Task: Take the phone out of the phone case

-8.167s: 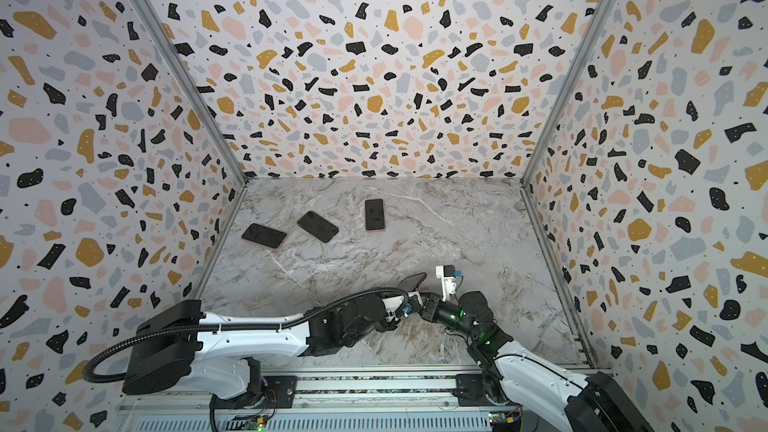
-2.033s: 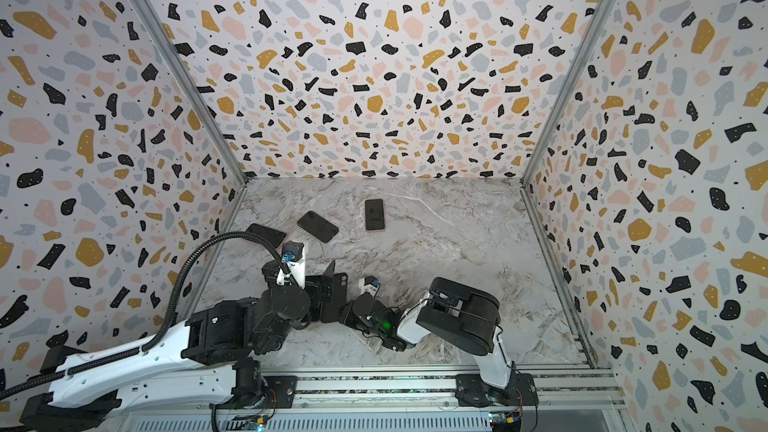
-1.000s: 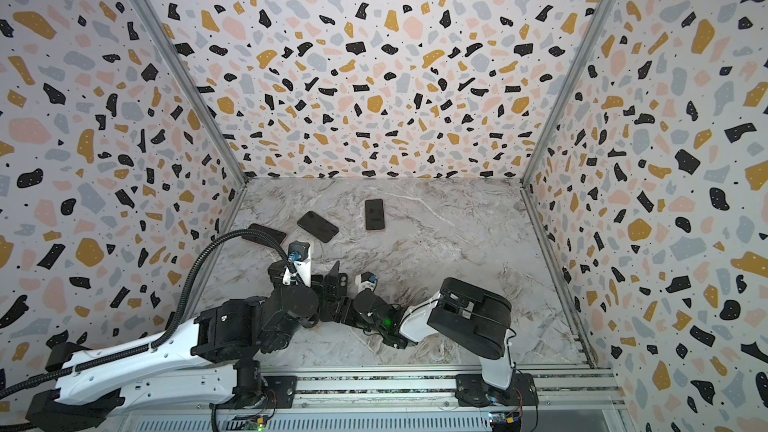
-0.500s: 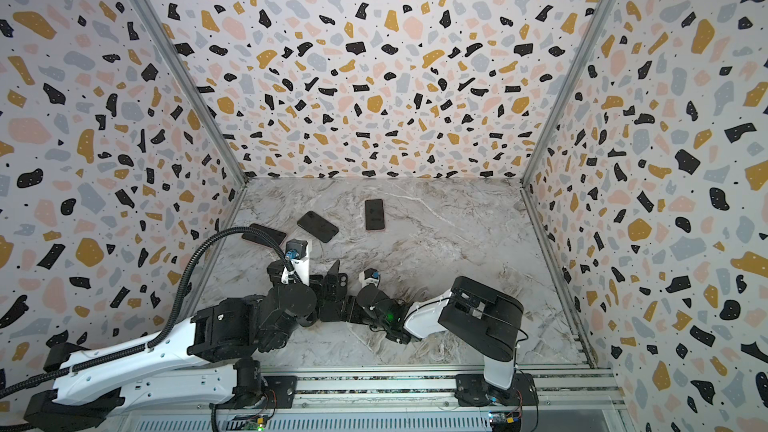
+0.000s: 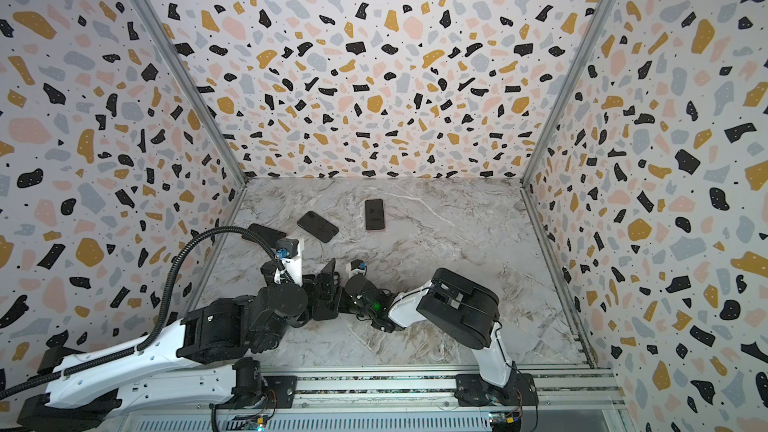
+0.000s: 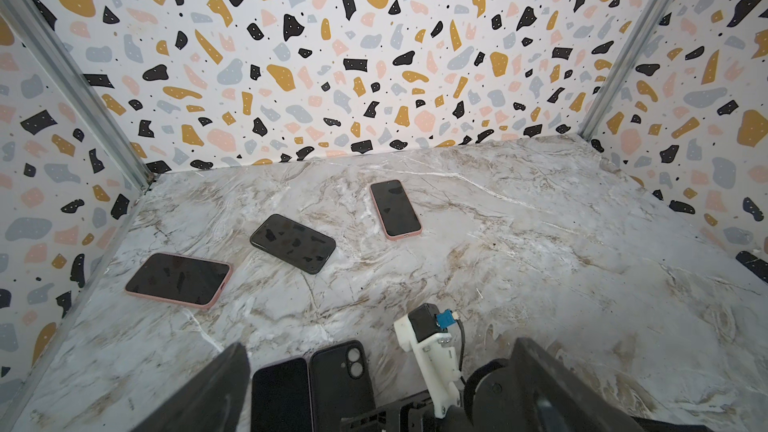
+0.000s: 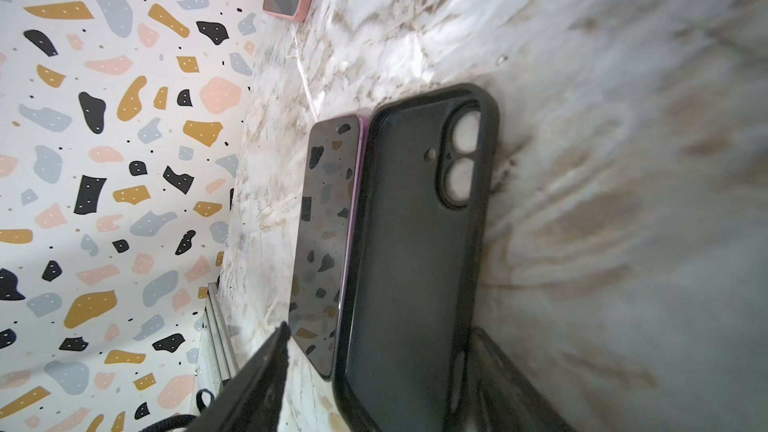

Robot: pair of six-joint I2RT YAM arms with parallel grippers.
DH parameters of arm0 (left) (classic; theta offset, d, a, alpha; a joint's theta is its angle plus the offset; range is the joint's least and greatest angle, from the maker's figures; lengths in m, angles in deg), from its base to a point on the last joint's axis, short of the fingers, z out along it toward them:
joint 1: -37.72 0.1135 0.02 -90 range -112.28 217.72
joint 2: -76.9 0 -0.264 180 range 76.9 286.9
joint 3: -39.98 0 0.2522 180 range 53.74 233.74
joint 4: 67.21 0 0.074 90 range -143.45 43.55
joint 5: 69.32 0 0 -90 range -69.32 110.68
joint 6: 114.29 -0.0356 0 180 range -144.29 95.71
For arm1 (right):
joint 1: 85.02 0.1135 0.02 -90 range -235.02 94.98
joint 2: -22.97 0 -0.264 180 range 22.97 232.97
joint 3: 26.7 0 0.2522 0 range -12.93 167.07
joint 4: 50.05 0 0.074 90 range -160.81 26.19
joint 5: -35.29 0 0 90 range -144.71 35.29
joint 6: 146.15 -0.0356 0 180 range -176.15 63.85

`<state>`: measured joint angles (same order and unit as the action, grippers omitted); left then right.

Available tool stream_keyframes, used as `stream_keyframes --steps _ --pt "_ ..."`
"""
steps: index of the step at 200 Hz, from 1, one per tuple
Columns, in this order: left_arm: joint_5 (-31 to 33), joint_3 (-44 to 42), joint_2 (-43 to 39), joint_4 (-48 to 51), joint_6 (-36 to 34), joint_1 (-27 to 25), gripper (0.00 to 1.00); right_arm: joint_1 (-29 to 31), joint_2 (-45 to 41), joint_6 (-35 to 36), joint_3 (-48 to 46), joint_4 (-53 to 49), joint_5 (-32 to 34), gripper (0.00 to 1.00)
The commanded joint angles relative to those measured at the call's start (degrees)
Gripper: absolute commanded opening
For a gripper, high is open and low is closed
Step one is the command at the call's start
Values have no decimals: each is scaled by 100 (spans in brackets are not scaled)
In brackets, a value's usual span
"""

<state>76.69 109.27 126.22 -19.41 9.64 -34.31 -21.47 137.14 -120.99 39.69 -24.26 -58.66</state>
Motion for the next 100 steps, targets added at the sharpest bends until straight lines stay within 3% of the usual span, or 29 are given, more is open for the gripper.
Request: stream_keyframes --steps 1,50,100 --pt "106 65 -133 58 87 35 99 122 352 -103 268 -377 -290 68" --pt "134 -15 -230 77 146 35 99 227 356 -289 303 -224 -349 68" --pt "4 -86 -53 -86 149 155 99 228 -559 94 -210 -494 69 75"
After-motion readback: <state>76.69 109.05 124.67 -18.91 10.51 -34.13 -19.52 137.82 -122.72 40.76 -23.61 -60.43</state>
